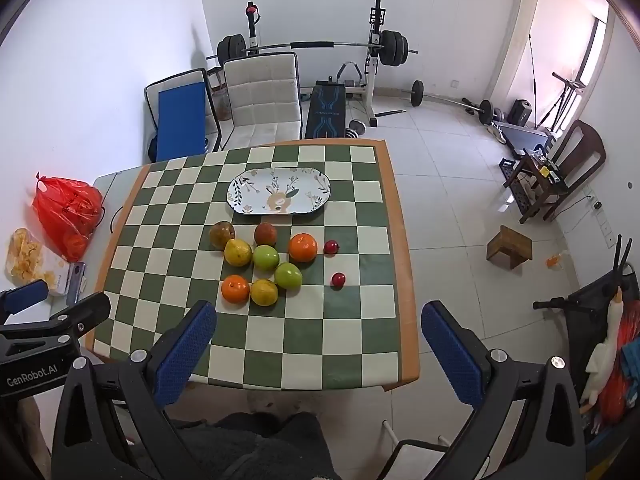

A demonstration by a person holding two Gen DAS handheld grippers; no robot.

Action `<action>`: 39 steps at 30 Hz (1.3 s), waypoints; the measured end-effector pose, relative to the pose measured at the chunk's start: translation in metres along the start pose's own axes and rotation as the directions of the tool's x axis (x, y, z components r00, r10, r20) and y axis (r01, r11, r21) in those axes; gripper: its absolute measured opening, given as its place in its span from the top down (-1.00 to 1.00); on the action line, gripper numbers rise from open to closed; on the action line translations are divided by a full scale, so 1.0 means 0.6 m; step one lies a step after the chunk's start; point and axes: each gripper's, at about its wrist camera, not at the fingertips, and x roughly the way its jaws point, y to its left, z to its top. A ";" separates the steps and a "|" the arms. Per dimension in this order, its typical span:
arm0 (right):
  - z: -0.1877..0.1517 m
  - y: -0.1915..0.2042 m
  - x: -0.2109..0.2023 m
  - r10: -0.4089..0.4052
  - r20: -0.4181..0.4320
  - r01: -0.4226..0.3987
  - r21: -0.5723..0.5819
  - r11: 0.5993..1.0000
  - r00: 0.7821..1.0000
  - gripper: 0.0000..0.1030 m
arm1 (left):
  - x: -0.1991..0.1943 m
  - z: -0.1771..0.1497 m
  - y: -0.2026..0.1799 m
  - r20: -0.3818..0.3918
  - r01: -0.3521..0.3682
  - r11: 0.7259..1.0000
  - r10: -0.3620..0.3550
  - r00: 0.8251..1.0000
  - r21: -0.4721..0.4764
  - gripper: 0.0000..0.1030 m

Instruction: Organize fruits

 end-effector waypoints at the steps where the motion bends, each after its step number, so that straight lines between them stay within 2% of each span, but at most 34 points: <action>1: 0.000 0.000 0.000 0.003 0.001 -0.003 0.000 1.000 1.000 -1.00 | 0.000 0.000 0.000 -0.005 0.004 1.000 -0.004 1.000 0.000 -1.00; 39: 0.009 -0.007 0.001 0.010 -0.001 -0.010 0.024 1.000 1.000 -1.00 | -0.016 0.025 -0.033 0.016 0.022 1.000 -0.022 1.000 0.006 -1.00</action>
